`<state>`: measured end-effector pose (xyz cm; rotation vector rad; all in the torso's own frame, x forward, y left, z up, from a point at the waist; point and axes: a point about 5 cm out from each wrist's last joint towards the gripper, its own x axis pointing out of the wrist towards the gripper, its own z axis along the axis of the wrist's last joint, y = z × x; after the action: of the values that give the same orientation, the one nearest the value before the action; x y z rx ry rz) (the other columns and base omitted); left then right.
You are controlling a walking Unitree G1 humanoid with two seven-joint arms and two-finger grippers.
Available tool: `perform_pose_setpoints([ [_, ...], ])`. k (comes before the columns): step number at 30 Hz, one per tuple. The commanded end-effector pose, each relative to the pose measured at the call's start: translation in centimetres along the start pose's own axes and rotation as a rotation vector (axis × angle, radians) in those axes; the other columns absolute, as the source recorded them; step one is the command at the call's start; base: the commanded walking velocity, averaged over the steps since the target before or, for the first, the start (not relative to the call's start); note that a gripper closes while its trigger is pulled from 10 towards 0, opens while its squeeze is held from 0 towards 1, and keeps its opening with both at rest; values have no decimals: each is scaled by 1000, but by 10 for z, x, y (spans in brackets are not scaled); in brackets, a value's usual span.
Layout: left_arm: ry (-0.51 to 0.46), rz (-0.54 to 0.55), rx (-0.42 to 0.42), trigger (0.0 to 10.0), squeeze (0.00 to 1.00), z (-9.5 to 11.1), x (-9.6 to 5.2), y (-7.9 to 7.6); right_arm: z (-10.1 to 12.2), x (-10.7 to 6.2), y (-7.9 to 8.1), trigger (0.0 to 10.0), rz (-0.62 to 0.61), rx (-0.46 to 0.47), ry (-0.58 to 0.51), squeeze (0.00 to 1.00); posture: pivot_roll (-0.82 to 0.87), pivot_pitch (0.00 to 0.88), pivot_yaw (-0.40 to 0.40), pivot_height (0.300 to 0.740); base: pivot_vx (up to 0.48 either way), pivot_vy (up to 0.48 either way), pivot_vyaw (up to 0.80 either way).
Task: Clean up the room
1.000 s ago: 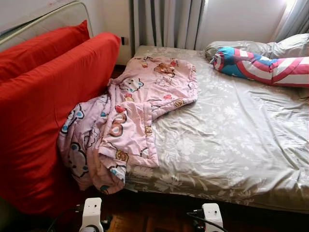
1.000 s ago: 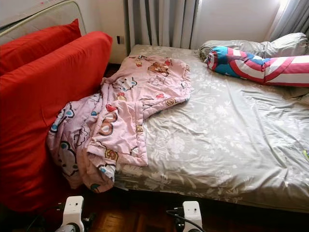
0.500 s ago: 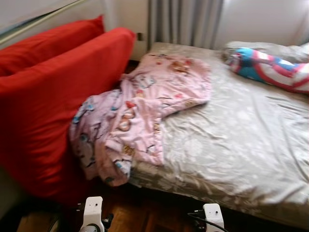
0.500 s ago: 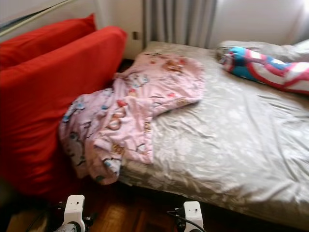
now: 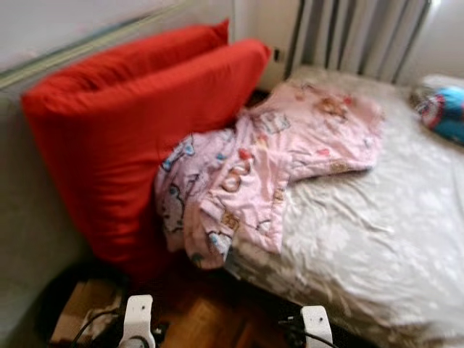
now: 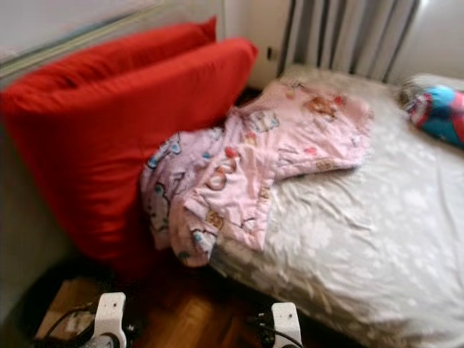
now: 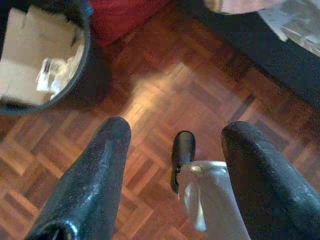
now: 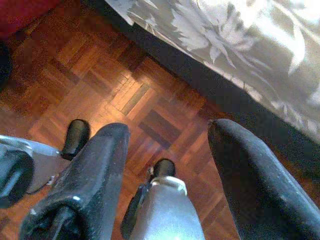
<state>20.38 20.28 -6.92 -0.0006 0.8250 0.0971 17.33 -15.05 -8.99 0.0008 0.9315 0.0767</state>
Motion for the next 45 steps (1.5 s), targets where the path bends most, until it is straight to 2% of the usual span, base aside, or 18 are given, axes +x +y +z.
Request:
perform_pose_setpoints([
  [1, 22, 4, -2, 10000, 0, -5, -1, 4, 1, 1, 4, 10000, 10, -5, 2, 0, -50, 41, -26, 740, 0, 0, 800],
  [4, 22, 4, -2, 10000, 0, -5, -1, 4, 0, 1, 3, 10000, 6, -2, 6, 0, -50, 41, -26, 740, 0, 0, 685],
  [21, 24, -7, -7, 10000, 0, -6, -1, 4, -1, 0, 1, 10000, -2, 21, 11, 0, -47, 38, -24, 740, 0, 0, 0],
  [32, 27, -17, -4, 10000, 0, -6, -2, 4, -11, -2, 1, 10000, -8, 27, 39, 0, -51, 29, -22, 740, 265, 0, 0],
  [39, 27, -21, -1, 10000, 0, -6, -2, 4, -27, -7, -2, 10000, -11, 27, 68, 0, -55, 18, -19, 740, 290, 0, 0],
  [45, 27, -23, -1, 10000, 0, -6, -2, 4, -23, -6, -1, 10000, -10, 24, 59, 0, -55, 14, -19, 740, 300, 0, 0],
])
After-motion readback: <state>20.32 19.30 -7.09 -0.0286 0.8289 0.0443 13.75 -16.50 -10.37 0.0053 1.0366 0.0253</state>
